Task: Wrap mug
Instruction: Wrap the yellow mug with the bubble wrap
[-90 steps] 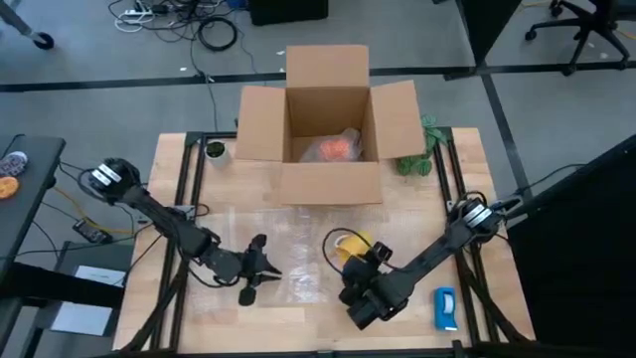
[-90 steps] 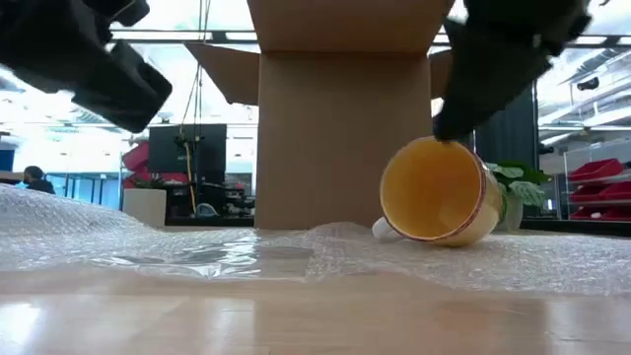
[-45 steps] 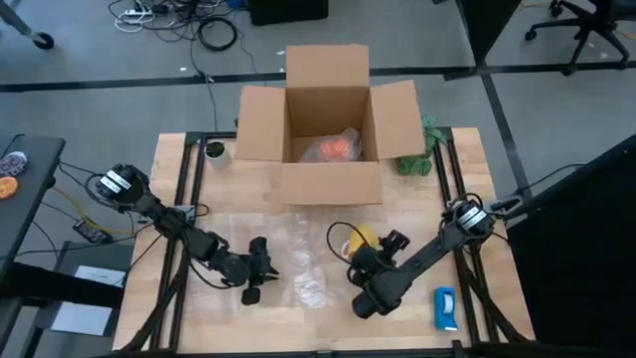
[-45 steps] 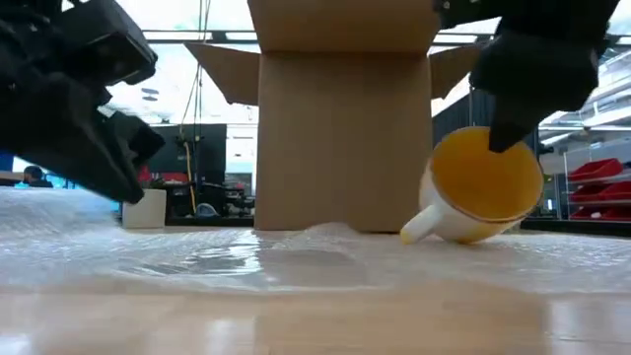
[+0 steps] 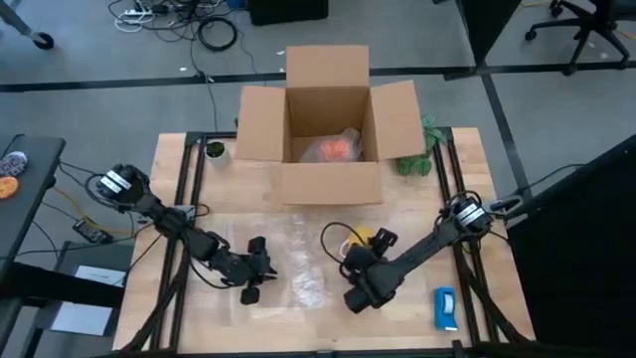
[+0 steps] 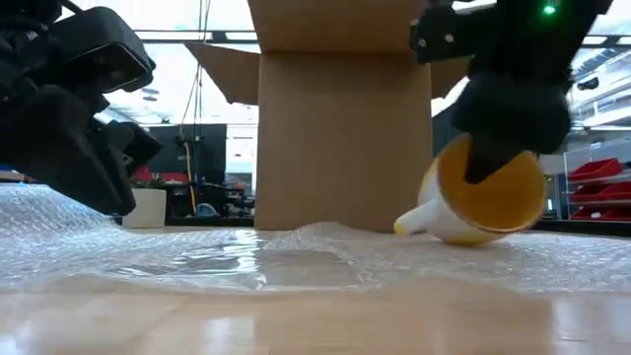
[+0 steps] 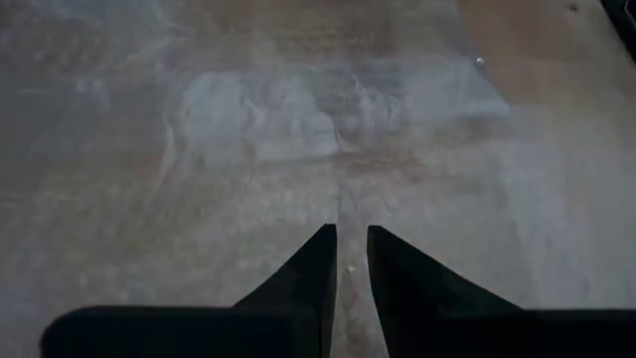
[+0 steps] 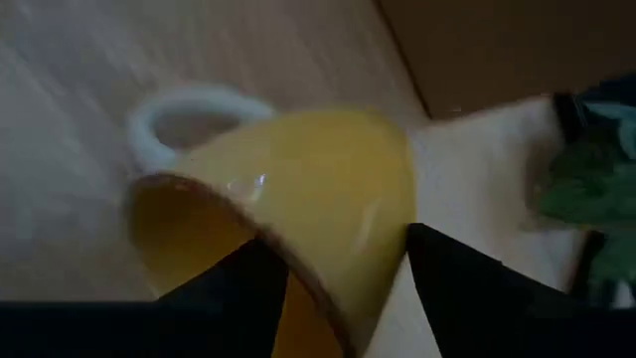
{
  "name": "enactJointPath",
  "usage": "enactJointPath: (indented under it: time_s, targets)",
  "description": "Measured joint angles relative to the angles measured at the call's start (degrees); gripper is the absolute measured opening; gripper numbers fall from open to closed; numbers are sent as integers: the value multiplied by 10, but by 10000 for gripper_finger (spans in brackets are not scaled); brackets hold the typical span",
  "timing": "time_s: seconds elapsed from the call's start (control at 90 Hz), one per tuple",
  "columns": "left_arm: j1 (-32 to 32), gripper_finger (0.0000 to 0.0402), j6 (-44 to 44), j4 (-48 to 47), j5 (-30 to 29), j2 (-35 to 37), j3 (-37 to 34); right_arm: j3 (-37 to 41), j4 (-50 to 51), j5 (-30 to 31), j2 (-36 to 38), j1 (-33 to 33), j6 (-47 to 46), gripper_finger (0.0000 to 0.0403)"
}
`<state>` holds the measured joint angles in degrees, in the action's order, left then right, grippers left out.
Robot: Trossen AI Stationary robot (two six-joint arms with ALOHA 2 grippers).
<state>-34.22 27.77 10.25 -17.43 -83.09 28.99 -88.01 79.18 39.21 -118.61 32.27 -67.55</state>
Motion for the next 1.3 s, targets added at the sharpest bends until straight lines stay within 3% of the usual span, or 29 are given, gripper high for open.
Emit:
enactJointPath:
  time_s: [0.233,0.533,0.767,1.3]
  targets:
    - [1,44,0,7,-26,0,0,-1,0,11,0,-12,-14,115]
    - [1,44,0,11,-80,0,0,-1,5,18,0,-14,-20,8]
    - [1,44,-1,62,-184,0,0,-1,23,26,0,-11,-70,2]
    - [1,44,-19,114,-186,0,0,-67,90,62,1,7,-103,0]
